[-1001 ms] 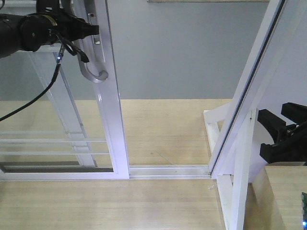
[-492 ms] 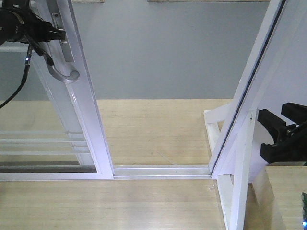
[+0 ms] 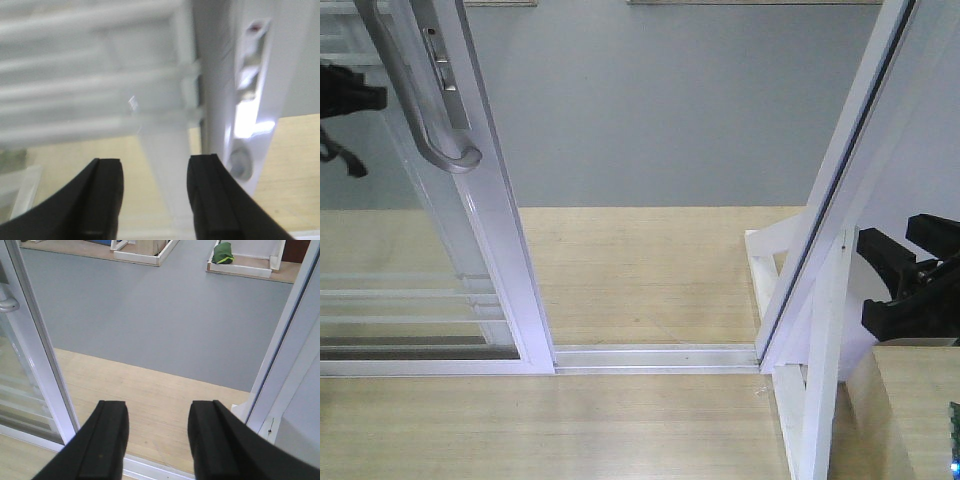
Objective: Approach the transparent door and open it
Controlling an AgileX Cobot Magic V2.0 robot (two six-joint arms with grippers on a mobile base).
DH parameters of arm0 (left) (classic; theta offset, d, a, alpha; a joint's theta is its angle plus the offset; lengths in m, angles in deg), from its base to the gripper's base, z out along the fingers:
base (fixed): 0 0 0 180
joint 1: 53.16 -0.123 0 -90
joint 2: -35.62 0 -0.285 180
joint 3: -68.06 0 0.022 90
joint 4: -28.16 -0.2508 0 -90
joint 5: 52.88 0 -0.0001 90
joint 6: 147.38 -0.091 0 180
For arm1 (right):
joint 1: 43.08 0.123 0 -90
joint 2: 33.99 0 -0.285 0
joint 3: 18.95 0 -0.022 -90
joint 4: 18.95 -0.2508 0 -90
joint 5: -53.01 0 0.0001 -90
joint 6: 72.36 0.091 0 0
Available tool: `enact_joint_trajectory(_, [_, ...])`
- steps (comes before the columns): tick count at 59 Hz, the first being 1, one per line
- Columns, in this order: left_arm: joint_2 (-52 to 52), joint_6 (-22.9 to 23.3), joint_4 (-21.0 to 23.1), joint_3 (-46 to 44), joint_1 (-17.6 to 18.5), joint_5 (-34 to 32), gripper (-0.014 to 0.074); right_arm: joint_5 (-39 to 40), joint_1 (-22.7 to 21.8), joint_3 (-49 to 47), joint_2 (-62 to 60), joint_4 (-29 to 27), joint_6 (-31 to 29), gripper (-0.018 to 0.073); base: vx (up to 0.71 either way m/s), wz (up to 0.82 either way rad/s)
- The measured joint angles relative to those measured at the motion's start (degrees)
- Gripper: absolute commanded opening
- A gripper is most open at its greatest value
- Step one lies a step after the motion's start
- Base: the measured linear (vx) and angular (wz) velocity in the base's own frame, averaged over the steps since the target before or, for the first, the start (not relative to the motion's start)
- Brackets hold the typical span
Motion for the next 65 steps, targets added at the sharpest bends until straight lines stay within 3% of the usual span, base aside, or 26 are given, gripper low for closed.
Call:
enact_joint_trajectory(12, [14.0,0.0,0.0,15.9,-1.5,-4.9,0.0423,0.0,0.0,0.0,0.0,0.0,0.0,0.0358,0.0,0.0])
enact_joint_trajectory(24, [31.6,1.9,0.0,25.5,-1.1,-6.2,0.0423,-0.2,0.0,0.0,0.0,0.0,-0.1,0.0358,0.0,0.0])
enact_joint_trajectory(38, [46.6,5.0,0.0,28.3,-1.1,-1.9,0.0423,-0.4,0.0,0.0,0.0,0.0,-0.1,0.0358,0.0,0.0])
enact_joint_trajectory(53, [52.4,5.1,0.0,28.3,-1.1,-1.5,0.0418,-0.4,0.0,0.0,0.0,0.0,-0.1,0.0358,0.0,0.0])
enact_joint_trajectory(60, [54.0,5.1,1.1,28.4,-0.9,-1.0,0.0347,-0.4,0.0,0.0,0.0,0.0,-0.1,0.0358,0.0,0.0])
enact_joint_trajectory(65, [56.9,3.9,4.8,29.8,0.3,-0.6,0.0204,-0.4,0.0,0.0,0.0,0.0,-0.1,0.0358,0.0,0.0])
